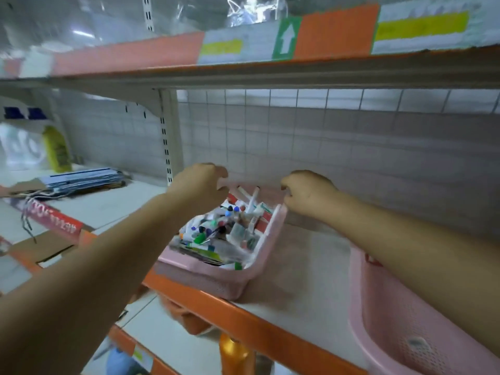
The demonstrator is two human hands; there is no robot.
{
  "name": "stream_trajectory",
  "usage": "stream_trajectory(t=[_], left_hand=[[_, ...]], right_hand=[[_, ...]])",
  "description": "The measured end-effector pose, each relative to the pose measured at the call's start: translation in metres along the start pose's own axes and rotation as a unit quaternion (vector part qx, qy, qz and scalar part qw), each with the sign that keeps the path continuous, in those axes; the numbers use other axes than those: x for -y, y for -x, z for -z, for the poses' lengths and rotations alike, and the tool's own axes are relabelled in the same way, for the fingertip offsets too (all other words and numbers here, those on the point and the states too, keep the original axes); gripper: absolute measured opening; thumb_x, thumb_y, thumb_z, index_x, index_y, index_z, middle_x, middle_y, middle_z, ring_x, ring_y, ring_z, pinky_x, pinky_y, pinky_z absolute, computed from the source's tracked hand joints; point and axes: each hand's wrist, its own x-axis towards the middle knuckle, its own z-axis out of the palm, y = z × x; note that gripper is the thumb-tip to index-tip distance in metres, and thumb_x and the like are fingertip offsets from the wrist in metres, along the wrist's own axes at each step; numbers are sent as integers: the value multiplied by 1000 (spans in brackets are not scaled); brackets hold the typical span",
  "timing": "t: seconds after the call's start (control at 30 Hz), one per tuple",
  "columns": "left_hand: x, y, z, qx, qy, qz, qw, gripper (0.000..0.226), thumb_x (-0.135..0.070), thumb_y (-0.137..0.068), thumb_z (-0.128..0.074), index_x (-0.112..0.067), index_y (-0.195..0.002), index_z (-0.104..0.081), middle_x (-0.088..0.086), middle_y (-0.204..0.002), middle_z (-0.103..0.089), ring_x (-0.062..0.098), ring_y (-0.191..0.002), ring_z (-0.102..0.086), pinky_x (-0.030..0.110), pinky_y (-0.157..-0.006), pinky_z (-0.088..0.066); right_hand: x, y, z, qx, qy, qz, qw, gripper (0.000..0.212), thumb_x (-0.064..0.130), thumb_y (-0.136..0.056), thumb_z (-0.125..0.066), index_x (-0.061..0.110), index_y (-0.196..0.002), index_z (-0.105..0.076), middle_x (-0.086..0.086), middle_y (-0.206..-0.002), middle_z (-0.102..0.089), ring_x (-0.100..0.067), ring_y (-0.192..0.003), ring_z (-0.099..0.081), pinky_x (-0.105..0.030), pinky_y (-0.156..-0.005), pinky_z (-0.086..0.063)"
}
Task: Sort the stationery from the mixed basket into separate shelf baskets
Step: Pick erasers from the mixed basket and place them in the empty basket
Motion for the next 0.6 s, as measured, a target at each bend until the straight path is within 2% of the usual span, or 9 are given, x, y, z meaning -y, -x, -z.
stream_trajectory(t=[0.27,0.43,0.53,0.6], left_hand=[[80,-8,-31,42,34,-1,999,34,-27,-91,-52,-18,-123,-57,4,-122,-60,28,-109,-56,32,-89,-46],[107,-22,-53,69,74,-28,994,31,-25,-90,-54,-17,-120,-60,6,-117,-63,25,-105,-58,33,-89,-47],[113,-28,-63,79,92,-55,991,31,-23,-91,-53,-15,-119,-61,5,-117,-63,23,-104,-58,30,-87,-47],[114,-31,-67,86,102,-72,988,32,-22,-92,-52,-13,-121,-60,5,-118,-63,22,-104,-58,28,-87,-44]], right_hand=[[68,-43,-32,25,41,-17,999,33,15,-87,-49,15,-119,-58,-12,-120,-58,-31,-108,-55,-30,-78,-44],[83,-54,-50,64,49,-42,996,41,15,-88,-50,17,-129,-47,-12,-121,-55,-30,-109,-54,-30,-74,-41],[84,-60,-58,75,-3,-66,995,55,14,-86,-53,22,-138,-39,-10,-127,-52,-28,-112,-52,-32,-82,-46],[85,-64,-61,58,-103,-99,988,50,10,-85,-53,19,-134,-47,-9,-130,-53,-26,-113,-54,-35,-90,-48]])
